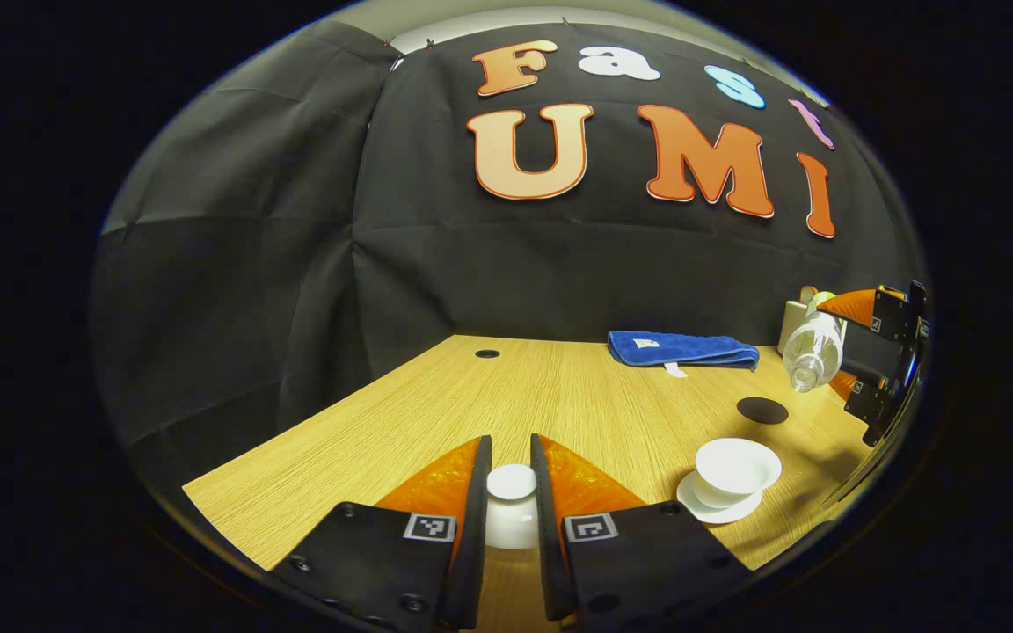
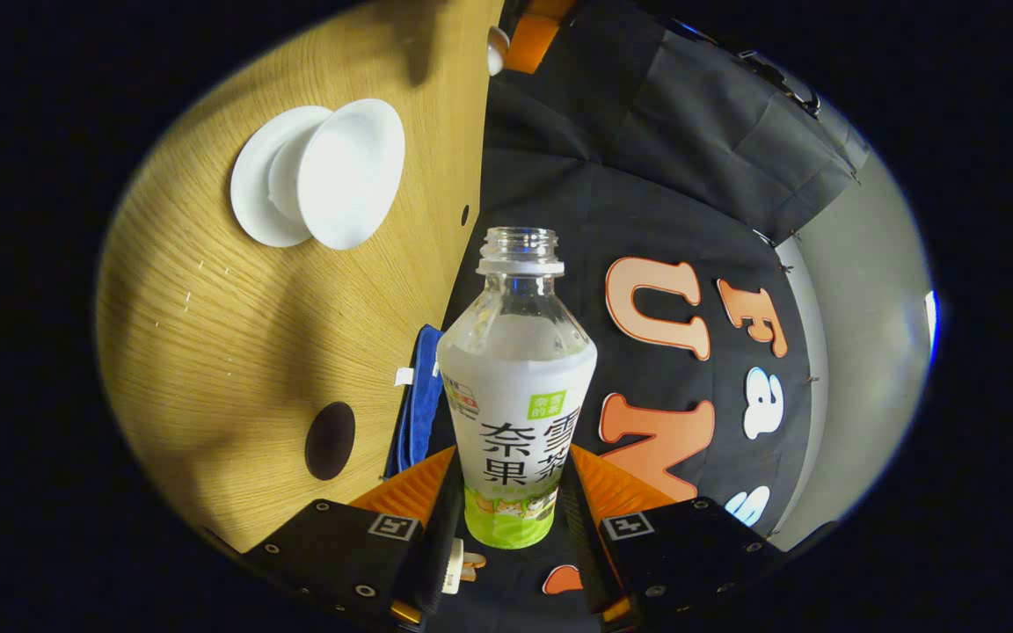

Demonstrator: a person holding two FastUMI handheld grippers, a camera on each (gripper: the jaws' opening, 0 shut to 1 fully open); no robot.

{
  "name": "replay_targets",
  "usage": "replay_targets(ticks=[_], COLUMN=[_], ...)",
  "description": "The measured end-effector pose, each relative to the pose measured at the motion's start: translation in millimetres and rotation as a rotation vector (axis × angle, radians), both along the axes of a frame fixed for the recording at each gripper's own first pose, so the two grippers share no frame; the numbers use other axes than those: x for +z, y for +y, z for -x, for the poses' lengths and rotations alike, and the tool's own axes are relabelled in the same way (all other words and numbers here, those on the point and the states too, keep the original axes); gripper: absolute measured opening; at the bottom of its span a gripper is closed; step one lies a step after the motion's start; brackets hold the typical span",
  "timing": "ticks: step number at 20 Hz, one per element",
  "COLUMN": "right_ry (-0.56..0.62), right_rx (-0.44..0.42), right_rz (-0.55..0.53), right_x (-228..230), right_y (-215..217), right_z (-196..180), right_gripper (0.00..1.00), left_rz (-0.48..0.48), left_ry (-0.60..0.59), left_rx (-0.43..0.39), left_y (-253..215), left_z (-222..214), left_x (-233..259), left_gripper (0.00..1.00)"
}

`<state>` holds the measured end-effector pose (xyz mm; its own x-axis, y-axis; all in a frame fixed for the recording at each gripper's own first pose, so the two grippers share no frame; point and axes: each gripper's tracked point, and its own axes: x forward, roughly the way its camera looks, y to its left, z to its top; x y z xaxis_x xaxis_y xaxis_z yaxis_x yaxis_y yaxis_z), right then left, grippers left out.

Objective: Open the teacup lid with one hand, grasp the water bottle and pour water into the teacup with the other hand; after pouring, place the water bottle on the coaster and then close the teacup lid.

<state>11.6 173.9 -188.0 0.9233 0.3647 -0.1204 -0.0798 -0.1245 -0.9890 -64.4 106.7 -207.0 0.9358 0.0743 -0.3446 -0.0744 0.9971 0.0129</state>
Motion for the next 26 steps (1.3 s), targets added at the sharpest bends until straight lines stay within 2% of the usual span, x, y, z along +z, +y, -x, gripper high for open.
replay_targets(ticks=[12,13,14,15,16,17,18,19,20,21,22,23,26], right_ry=[-0.074,-0.080,-0.084,-0.093,-0.103,-0.114,-0.123,-0.130,-0.139,-0.148,-0.159,-0.167,-0.198], right_rx=[0.046,0.050,0.055,0.061,0.066,0.068,0.071,0.077,0.085,0.092,0.098,0.100,0.108], right_rz=[0.060,0.068,0.076,0.081,0.085,0.089,0.092,0.098,0.108,0.117,0.125,0.130,0.135], right_x=[7.6,9.1,9.9,11.7,11.6,12.1,12.0,11.9,13.6,14.7,15.9,15.3,17.4], right_y=[7.5,8.3,8.7,9.7,10.1,10.2,10.7,11.7,12.4,12.7,12.9,12.5,14.8], right_z=[-6.4,-6.3,-7.5,-7.6,-7.7,-7.8,-6.9,-5.7,-6.6,-6.5,-7.1,-8.2,-6.5], right_gripper=[0.61,0.65,0.61,0.64,0.61,0.64,0.61,0.65,0.61,0.61,0.61,0.61,0.61], left_rz=[0.014,0.014,0.014,0.015,0.014,0.015,0.017,0.017,0.019,0.018,0.016,0.013,0.009], left_ry=[-0.002,0.000,-0.002,-0.002,-0.002,-0.002,-0.002,-0.003,-0.005,-0.006,-0.006,-0.007,-0.010], left_rx=[0.007,0.008,0.009,0.011,0.011,0.012,0.011,0.012,0.012,0.014,0.016,0.018,0.021], left_y=[3.9,3.7,4.2,4.9,5.1,6.0,6.0,7.1,7.9,8.4,9.6,11.3,12.7], left_z=[1.2,1.2,1.4,0.0,0.1,-0.2,0.5,1.0,1.7,3.1,4.0,3.8,3.8], left_x=[1.2,0.5,0.5,-0.6,-0.2,-0.3,-0.5,-0.9,-0.1,1.0,1.3,1.5,2.8], left_gripper=[0.31,0.31,0.31,0.31,0.29,0.29,0.29,0.29,0.31,0.29,0.31,0.29,0.31])
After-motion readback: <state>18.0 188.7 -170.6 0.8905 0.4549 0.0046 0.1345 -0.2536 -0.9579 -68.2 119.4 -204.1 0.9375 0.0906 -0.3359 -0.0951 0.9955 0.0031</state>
